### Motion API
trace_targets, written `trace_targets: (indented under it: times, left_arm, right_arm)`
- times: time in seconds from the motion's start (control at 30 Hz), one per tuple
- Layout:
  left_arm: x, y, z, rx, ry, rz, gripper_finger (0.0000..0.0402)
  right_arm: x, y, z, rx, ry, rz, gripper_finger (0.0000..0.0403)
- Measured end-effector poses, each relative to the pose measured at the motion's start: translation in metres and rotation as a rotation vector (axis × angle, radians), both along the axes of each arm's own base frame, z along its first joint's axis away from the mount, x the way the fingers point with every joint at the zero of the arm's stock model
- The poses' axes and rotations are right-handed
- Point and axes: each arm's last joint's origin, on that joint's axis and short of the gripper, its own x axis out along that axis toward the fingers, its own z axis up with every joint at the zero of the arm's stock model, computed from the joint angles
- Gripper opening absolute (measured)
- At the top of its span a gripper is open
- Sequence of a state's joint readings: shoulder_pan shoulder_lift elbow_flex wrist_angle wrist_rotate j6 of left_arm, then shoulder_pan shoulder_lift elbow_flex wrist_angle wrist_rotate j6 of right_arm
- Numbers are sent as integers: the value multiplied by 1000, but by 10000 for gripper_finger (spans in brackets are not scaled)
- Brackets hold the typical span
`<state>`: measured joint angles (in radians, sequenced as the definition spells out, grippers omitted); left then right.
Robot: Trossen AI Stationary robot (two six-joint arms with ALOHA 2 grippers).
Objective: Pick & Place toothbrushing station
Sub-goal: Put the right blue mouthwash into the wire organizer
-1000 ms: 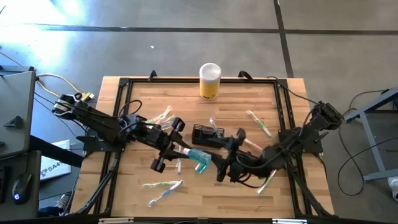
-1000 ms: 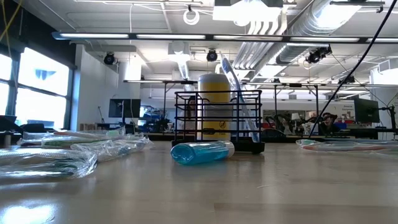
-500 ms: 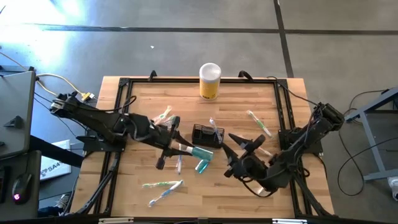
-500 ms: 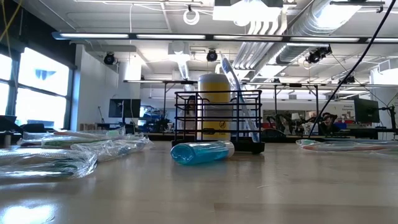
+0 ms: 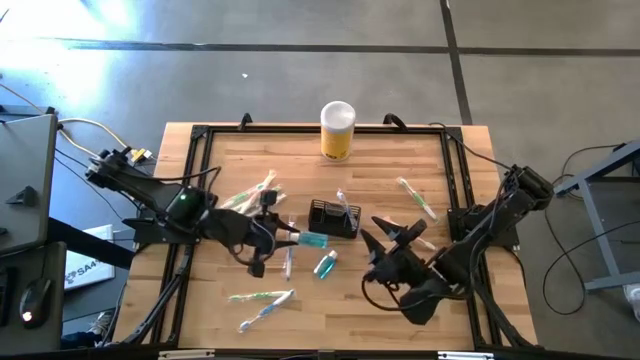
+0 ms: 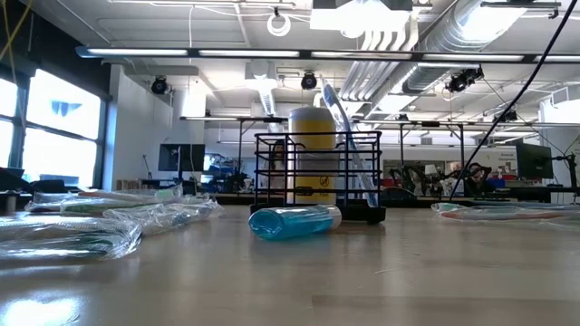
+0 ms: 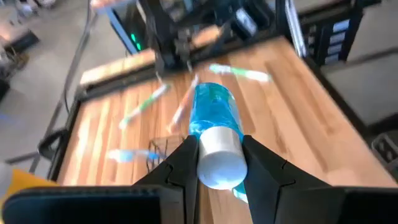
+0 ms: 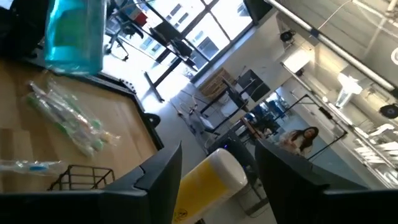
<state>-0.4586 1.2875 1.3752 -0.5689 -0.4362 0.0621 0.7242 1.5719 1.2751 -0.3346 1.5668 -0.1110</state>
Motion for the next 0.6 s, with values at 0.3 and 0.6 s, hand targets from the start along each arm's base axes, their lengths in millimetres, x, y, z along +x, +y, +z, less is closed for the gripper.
trace_targets:
  times: [0.3, 0.6]
  left_arm:
    - [26, 3, -22, 77, 87, 30, 87]
    - [62, 17, -27, 34, 193, 83, 87]
  right_arm:
    - [-27, -36, -17, 349, 124, 70, 195]
    - [-55, -66, -23, 429, 166, -155, 195]
